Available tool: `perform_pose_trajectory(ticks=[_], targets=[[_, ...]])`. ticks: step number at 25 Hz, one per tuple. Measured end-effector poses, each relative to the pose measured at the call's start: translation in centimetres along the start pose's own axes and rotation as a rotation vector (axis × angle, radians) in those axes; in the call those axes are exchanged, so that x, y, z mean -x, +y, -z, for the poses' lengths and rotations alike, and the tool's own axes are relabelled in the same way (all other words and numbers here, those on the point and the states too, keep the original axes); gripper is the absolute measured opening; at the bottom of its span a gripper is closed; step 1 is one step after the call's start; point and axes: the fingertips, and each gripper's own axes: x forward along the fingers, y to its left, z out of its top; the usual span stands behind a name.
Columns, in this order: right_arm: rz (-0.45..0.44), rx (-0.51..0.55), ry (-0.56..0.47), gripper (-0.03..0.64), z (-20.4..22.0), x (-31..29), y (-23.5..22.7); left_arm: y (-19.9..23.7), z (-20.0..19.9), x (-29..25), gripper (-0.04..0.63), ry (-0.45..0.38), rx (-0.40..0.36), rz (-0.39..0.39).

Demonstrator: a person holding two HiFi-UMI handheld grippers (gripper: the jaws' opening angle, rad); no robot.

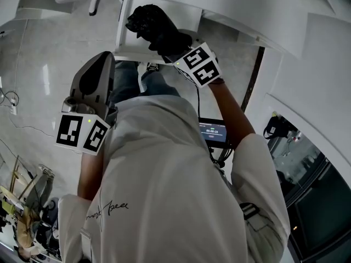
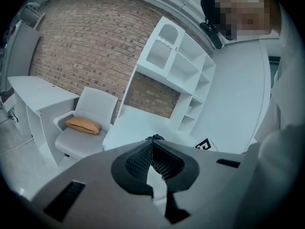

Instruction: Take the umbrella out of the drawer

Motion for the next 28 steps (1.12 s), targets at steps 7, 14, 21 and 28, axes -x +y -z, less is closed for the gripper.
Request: perform_pose_trajectory(ticks=[7,14,21,28], targets=[[0.001,0.020,-0.014,0.250,-0.7,1.1,0.8,0.2,-0.5,1.0,0.017,-0.026,0.006,-0.011],[0.004,0.029,-0.032,0.249,-1.4,1.7,1.2,0.2,-0.9,1.1,0.017,-0.043,-0.001,-0.009],[0.012,0.039,-0.058,0.250,-2.2,2.6,1.3,-0.2,-1.5,1.1,0.017,-0.067,-0.007,-0.002],[0.022,0.054,-0.093,0.250,-3.1,3.8,1.1,-0.5,-1.7,0.9,0.017,-0.087,-0.013,-0.007]])
